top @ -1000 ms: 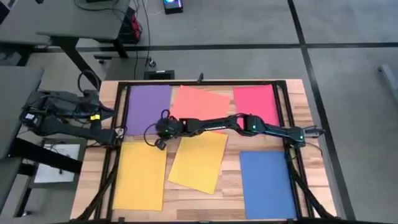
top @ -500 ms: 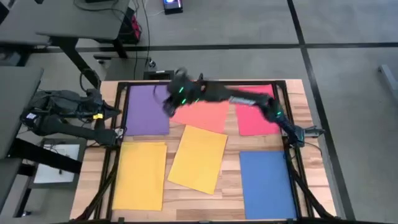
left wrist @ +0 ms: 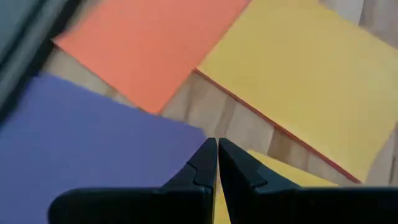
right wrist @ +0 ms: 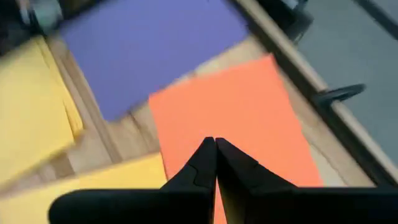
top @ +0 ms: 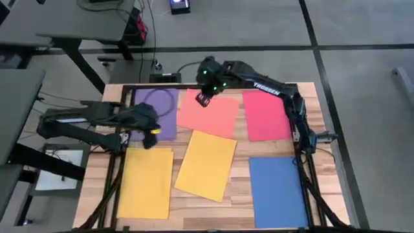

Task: Organize paper
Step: Stack the purple paper on top of the other purple paper

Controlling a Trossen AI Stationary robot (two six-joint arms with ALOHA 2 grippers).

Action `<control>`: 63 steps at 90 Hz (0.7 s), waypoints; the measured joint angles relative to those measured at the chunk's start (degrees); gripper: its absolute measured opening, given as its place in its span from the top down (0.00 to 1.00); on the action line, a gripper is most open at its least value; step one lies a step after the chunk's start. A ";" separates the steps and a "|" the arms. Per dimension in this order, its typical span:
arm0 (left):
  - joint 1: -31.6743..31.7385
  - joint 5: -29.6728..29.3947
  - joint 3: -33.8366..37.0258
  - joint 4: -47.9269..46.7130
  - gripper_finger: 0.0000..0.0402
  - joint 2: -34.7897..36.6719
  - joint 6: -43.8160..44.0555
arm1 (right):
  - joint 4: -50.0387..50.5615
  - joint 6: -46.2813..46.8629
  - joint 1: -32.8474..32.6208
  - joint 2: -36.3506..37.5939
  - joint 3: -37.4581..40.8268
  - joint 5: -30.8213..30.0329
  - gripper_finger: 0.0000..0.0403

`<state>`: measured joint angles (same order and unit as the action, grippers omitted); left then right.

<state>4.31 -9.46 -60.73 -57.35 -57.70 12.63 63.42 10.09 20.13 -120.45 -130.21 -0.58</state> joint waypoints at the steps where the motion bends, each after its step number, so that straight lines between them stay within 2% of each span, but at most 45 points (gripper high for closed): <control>1: 0.59 0.51 0.00 0.32 1.00 -0.63 -0.57 | -0.46 -0.26 -0.04 0.08 0.34 0.07 1.00; 18: 14.56 6.02 0.00 5.77 1.00 -10.93 -13.88 | -6.30 -3.40 -0.45 0.21 4.99 0.42 1.00; 37: 33.59 20.31 0.00 14.31 1.00 -20.18 -28.87 | -7.37 -4.80 -1.34 0.78 5.07 0.92 1.00; 53: 39.72 21.65 -0.02 23.70 1.00 -28.08 -41.57 | -8.06 -5.51 -1.13 3.11 5.16 0.90 1.00; 63: 41.60 21.65 -0.02 29.48 1.00 -33.60 -45.42 | -7.65 -5.04 -0.74 5.82 5.07 0.90 1.00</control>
<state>45.91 12.19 -60.75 -27.87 -91.30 -32.79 55.76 5.05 19.40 -114.63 -125.14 0.32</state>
